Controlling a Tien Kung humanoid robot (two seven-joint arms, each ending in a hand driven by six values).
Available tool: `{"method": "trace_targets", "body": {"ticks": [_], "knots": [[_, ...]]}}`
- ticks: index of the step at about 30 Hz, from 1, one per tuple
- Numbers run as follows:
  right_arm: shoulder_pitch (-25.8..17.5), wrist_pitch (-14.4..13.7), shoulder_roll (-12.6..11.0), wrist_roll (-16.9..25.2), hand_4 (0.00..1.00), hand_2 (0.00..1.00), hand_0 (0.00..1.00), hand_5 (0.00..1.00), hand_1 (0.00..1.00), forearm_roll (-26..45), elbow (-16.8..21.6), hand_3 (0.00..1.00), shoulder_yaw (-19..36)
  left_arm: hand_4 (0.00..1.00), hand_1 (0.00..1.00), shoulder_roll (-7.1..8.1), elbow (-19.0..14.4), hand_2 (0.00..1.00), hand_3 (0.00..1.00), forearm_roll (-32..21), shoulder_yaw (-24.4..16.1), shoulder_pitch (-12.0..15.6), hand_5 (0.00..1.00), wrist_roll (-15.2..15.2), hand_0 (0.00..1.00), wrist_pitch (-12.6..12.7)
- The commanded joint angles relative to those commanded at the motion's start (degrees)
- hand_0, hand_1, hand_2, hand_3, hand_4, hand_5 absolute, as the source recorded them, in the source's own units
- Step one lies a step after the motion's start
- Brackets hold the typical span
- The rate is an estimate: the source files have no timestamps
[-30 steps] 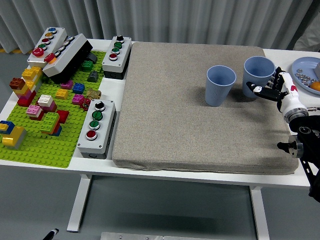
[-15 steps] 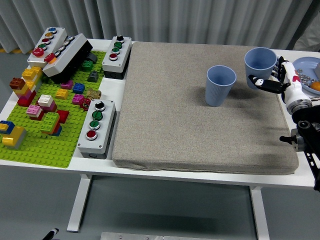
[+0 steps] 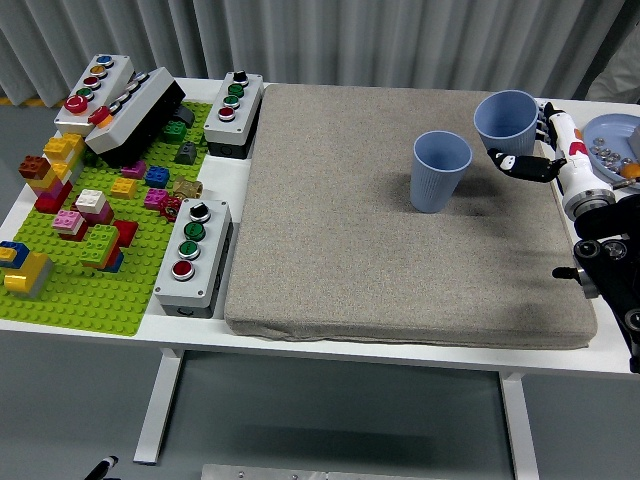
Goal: Pick cup pour cup place
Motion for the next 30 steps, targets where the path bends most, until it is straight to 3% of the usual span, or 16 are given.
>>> {"method": "trace_targets", "body": {"ticks": [18,30], "knots": [[-0.7,-3.4,0.8,-1.8,0.627,0.508,0.77,0.002,0.612,-10.4,2.5,0.61,-1.0,0.638,0.809,-0.04,0.0,0.886,0.807,0.1,-0.1,0.1,0.998,0.1,0.837,0.0],[-1.4,-4.0,0.8,-4.6,0.626,0.506,0.771,0.002,0.612,-21.8,5.0,0.608,-1.3,0.638,0.809,-0.04,0.0,0.886,0.807,0.2,-0.1,0.4,0.997,0.1,0.837,-0.1]]}}
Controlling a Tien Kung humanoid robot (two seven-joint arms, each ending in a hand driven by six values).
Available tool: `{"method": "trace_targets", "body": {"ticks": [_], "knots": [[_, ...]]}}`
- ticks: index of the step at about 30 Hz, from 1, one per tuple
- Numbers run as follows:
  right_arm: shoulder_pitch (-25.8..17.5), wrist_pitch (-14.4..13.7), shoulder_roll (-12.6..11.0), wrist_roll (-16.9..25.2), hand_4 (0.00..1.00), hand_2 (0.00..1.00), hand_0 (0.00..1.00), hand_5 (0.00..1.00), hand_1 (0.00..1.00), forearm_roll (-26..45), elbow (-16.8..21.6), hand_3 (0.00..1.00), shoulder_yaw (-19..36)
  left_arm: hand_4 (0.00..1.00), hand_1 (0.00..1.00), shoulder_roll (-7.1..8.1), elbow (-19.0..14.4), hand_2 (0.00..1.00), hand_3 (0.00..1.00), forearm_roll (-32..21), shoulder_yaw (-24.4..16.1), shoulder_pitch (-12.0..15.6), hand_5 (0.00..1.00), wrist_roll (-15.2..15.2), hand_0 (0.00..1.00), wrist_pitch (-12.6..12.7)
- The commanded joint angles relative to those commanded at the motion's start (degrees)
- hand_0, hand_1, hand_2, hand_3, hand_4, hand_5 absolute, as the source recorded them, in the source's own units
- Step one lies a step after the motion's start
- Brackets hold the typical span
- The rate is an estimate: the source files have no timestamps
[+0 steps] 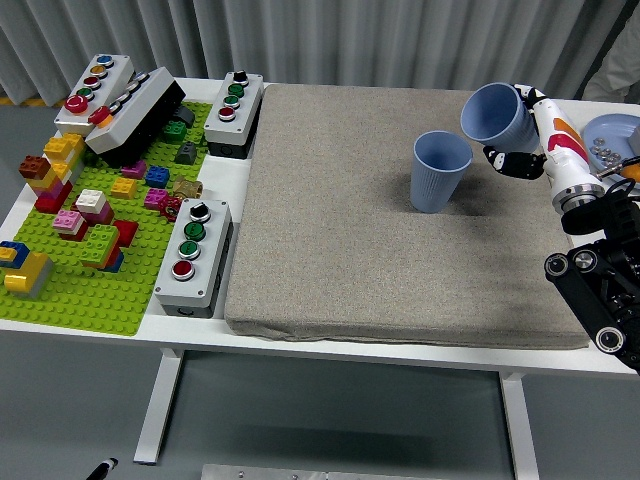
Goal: Pick cup pour cup place
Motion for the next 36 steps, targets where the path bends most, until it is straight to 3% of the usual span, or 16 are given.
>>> {"method": "trace_targets", "body": {"ticks": [22,36], "knots": [[-0.5,-0.3,0.1,-3.0,0.624,0.505,0.777,0.002,0.612,-8.7,4.3,0.608,-1.2,0.638,0.809,-0.01,0.0,0.886,0.806,-0.1,0.0,-0.2,0.998,0.0,0.838,0.0],[-0.2,-1.3,-0.6,-3.3,0.622,0.505,0.774,0.002,0.612,-12.4,3.6,0.607,-2.3,0.639,0.809,-0.01,0.0,0.886,0.806,0.1,-0.2,-0.3,0.998,-0.1,0.837,0.0]]}}
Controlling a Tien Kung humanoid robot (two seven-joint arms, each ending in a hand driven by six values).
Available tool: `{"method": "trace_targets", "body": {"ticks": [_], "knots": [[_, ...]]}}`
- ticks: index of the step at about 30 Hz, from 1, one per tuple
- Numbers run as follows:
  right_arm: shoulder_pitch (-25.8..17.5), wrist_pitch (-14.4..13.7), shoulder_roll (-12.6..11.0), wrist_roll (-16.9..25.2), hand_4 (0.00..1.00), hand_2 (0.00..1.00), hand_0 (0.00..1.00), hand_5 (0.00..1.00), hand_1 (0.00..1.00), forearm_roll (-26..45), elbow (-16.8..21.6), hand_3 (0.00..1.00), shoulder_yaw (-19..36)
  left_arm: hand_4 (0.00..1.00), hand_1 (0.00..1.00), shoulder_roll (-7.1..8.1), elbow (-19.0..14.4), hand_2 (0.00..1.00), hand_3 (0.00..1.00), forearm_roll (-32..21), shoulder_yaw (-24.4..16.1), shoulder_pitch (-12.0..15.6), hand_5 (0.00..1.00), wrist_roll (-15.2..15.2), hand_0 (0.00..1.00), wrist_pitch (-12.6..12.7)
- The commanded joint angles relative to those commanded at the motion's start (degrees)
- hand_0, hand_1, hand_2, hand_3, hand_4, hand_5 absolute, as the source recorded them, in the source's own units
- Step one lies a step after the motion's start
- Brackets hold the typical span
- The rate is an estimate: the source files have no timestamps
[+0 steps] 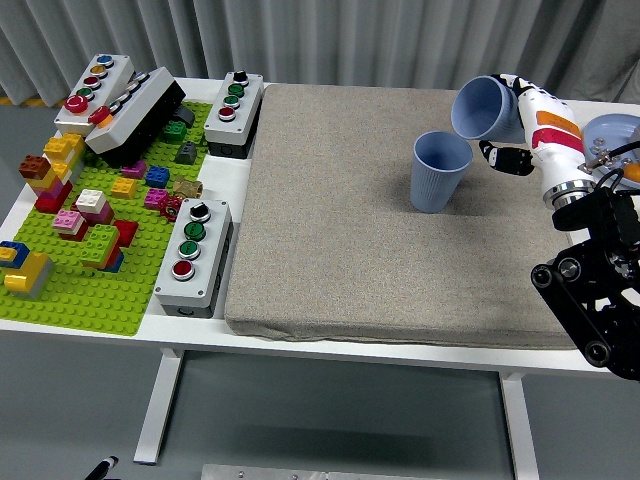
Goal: Pick cup pour cup place
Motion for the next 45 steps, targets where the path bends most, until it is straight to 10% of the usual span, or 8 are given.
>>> {"method": "trace_targets", "body": {"ticks": [45], "knots": [[1.7,-0.1,-3.3,-2.0,0.607,0.502,0.797,0.002,0.613,-5.2,1.1,0.588,-4.7,0.639,0.809,0.09,0.0,0.885,0.805,0.0,-0.2,0.2,0.998,0.0,0.837,0.0]]}}
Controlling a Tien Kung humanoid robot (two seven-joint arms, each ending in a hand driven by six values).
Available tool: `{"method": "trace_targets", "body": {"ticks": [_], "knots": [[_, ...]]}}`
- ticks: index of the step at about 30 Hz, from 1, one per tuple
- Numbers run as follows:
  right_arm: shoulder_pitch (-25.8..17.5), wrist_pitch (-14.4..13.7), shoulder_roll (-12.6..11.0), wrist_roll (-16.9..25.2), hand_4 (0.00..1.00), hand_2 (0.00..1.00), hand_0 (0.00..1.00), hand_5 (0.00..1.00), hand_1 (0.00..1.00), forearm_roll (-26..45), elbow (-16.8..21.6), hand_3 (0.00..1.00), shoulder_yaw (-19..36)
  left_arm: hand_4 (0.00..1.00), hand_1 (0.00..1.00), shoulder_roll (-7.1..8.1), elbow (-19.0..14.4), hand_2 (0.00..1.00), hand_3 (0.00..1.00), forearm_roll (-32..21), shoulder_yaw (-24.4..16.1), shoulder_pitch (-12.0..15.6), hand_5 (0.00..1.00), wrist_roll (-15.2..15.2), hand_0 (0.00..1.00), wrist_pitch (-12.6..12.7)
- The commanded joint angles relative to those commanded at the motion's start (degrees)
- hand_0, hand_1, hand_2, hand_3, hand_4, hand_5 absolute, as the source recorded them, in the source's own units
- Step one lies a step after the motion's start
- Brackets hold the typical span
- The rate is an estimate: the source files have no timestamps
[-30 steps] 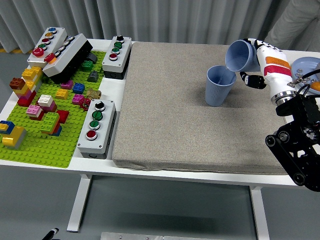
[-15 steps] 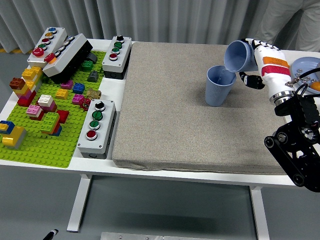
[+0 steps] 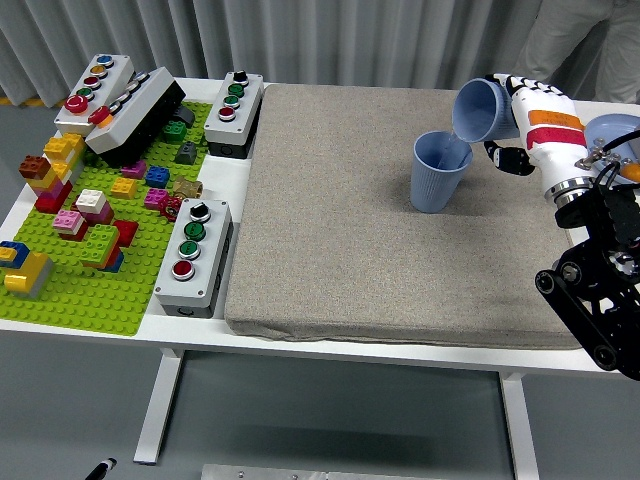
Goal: Pick cup pour cup place
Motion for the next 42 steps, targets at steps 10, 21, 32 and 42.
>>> {"method": "trace_targets", "body": {"ticks": [10,21,32,42], "knots": [[0.0,0.8,-0.6,-0.6,0.607,0.502,0.8,0.002,0.616,-1.3,0.7,0.584,0.0,0.64,0.809,0.02,0.0,0.885,0.806,0.0,0.0,-0.1,0.998,0.0,0.837,0.0],[-0.1,1.2,-1.4,-1.0,0.606,0.502,0.804,0.002,0.619,-1.9,1.6,0.578,0.0,0.641,0.809,0.04,0.0,0.885,0.805,0.2,-0.1,-0.3,0.998,0.0,0.837,0.0],[0.3,1.8,-2.2,-1.3,0.599,0.502,0.811,0.002,0.62,-2.3,1.6,0.574,-0.7,0.641,0.809,0.07,0.0,0.885,0.805,0.2,-0.3,-0.3,0.998,0.0,0.837,0.0],[0.6,2.1,-1.9,-1.9,0.599,0.503,0.815,0.002,0.622,-2.8,1.8,0.569,-1.0,0.642,0.809,0.08,0.0,0.885,0.805,0.3,-0.4,-0.4,0.998,0.0,0.837,0.0]]}}
